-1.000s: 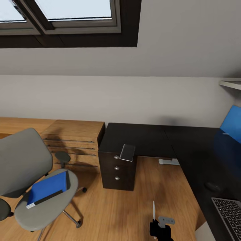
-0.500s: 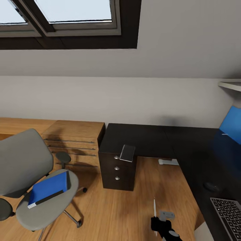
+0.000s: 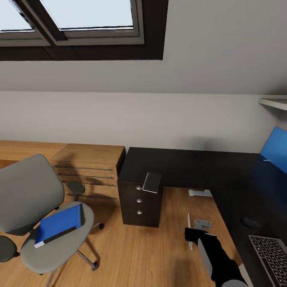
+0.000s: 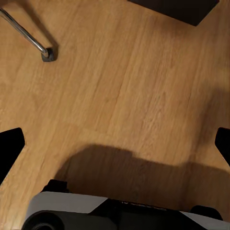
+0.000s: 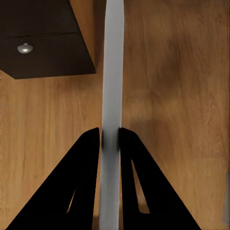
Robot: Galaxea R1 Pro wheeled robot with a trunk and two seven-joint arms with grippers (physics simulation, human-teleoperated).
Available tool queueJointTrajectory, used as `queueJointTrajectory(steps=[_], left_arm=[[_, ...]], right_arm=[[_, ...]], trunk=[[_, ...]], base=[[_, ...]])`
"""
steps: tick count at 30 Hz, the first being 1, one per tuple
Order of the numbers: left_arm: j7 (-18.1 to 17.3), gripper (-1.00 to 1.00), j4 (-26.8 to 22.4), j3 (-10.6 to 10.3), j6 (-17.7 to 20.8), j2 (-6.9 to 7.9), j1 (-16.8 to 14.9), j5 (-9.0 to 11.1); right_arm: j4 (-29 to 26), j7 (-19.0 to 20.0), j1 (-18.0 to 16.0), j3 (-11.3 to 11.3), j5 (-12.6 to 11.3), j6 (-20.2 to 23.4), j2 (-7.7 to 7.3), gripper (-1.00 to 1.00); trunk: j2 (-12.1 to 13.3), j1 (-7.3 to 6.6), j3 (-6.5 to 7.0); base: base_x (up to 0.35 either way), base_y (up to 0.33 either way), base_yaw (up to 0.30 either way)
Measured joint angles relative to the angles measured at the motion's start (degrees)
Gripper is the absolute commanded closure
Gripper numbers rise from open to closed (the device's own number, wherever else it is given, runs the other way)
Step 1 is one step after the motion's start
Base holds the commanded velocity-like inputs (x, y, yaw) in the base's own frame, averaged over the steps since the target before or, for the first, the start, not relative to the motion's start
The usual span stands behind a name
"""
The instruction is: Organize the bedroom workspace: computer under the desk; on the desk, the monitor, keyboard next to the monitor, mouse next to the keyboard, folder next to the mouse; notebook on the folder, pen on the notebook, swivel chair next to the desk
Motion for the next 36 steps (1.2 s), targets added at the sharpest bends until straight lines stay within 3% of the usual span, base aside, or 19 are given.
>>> queueJointTrajectory(steps=[4, 9, 26, 36], left_arm=[[1.05, -1.0, -1.84, 0.24, 2.06, 0.15, -0.01, -1.34], [1.49, -1.0, -2.08, 0.66, 2.37, 0.48, 0.0, -1.57], [1.2, -1.0, 0.57, 0.75, 2.34, 1.02, 0.0, -1.77], [1.3, -1.0, 0.98, 0.68, 2.18, 1.0, -0.01, -1.76]], right_arm=[[-7.51, 0.03, -0.02, -0.14, 0.0, 4.28, 0.03, 1.0], [-10.45, 0.34, 0.02, -0.22, -0.07, 5.65, 0.16, 1.0], [-9.55, 0.48, 0.04, -0.28, -0.01, 1.57, -0.13, 1.0], [-9.53, 0.42, 0.04, -0.3, 0.02, 1.5, -0.46, 1.0]], trunk=[[1.61, -0.88, 0.72], [2.42, -1.32, 1.08], [2.43, -1.32, 1.08], [2.42, -1.35, 1.08]], base=[[0.0, 0.0, 0.0], [0.0, 0.0, 0.0], [0.005, 0.0, 0.0], [0.266, 0.0, 0.0]])
